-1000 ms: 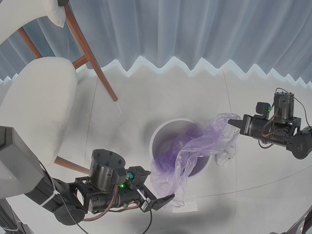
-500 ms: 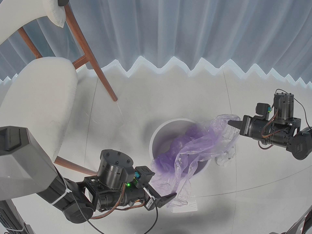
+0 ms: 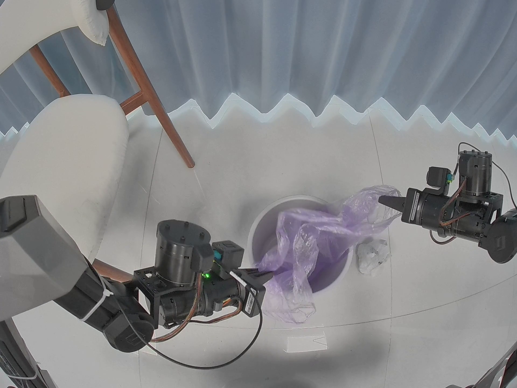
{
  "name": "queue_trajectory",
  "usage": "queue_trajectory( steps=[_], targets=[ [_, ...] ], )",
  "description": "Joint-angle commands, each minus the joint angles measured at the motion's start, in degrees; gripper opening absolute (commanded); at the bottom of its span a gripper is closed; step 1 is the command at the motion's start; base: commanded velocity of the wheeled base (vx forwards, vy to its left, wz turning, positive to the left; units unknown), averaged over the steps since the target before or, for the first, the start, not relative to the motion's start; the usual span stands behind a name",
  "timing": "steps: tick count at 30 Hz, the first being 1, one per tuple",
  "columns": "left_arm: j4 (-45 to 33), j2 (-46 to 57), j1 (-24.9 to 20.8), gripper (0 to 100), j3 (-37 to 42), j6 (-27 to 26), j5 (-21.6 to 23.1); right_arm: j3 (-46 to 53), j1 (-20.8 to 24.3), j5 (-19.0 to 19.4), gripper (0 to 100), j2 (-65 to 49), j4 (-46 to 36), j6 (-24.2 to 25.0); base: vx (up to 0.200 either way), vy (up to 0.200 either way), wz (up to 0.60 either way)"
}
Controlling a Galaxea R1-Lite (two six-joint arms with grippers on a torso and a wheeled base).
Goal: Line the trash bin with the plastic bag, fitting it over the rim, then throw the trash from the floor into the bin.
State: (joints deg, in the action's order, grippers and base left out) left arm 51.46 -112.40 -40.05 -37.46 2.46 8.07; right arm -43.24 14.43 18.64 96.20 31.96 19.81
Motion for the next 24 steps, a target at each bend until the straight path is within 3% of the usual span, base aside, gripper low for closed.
queue_trajectory(
  steps=[1,8,14,18,21,24],
  targets=[
    [1.01,0.42,0.58,0,-4.46,4.83,0.02,-1.94,-3.10,5.35,0,-0.66,-0.50,-3.81,0.000,0.000,0.00],
    [-0.04,-0.72,1.37,0,-9.74,11.42,-1.13,-2.38,-7.93,15.73,0,2.68,-1.38,-12.43,0.000,0.000,0.00],
    [-2.68,-3.35,6.30,0,-9.56,12.57,-4.99,-1.58,-11.36,18.80,0,8.75,-2.61,-23.68,0.000,0.000,0.00],
    [-2.77,-3.97,7.09,0,-9.47,15.03,-6.31,-2.29,-14.70,20.03,0,13.49,-2.52,-31.59,0.000,0.000,0.00],
    [-2.85,-3.97,6.74,0,-9.21,16.52,-6.31,-2.38,-14.79,20.03,0,14.37,-2.43,-32.11,0.000,0.000,0.00],
    [-3.29,-3.53,0.58,0,-8.42,21.44,-5.17,-3.69,-10.30,19.42,0,15.34,-1.99,-31.67,0.000,0.000,0.00]
  ],
)
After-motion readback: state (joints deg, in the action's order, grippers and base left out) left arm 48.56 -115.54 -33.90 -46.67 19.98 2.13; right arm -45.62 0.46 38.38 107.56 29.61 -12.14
